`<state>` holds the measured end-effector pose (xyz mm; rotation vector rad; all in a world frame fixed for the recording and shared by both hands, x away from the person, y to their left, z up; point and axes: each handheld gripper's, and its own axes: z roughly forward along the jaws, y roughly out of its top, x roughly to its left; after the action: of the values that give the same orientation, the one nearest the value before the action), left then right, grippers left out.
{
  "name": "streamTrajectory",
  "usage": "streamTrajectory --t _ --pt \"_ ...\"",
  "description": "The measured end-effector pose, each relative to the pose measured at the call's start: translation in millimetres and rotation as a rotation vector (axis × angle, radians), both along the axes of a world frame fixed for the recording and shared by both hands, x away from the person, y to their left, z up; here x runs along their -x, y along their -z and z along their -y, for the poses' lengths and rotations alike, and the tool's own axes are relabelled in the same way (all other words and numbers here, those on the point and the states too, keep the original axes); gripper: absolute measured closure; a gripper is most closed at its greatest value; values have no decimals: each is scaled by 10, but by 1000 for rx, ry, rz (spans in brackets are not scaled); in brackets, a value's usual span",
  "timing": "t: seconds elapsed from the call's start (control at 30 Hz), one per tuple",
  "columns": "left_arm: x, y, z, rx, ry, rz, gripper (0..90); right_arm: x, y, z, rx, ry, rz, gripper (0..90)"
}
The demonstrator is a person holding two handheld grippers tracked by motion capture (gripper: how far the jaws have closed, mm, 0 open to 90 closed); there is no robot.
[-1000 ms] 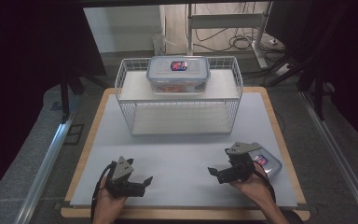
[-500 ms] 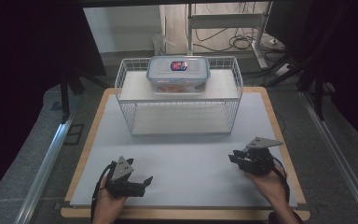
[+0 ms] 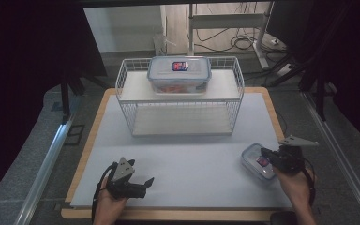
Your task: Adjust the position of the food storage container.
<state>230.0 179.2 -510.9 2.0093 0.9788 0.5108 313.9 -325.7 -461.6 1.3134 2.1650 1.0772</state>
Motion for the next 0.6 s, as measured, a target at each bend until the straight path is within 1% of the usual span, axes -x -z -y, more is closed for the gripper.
streamTrajectory --t 0.03,0.13,0.23,0.27,0.3,0.37,0.43,0.47,0.5,0.6 --pt "0 1 4 -2 1 -2 59 16 11 111 10 34 3 899" --pt "-3 5 6 -8 6 -5 59 32 31 239 19 77 1 899" --pt "-7 10 11 -10 9 -7 60 21 36 355 27 119 10 899" --pt "-7 10 11 -10 9 -7 59 21 36 355 27 119 10 899" --pt "-7 12 14 -12 11 -9 60 -1 65 429 42 149 1 899" --pt "-8 13 17 -14 12 -11 60 -22 112 478 44 166 -24 899" --pt "-11 18 22 -15 15 -14 60 -53 182 502 49 165 -65 899" --pt "-11 18 22 -15 15 -14 60 -53 182 502 49 165 -65 899" --pt "-11 21 28 -18 17 -14 60 -74 224 488 36 149 -93 900" --pt "-12 27 40 -20 21 -16 60 -87 230 441 50 146 -94 900"
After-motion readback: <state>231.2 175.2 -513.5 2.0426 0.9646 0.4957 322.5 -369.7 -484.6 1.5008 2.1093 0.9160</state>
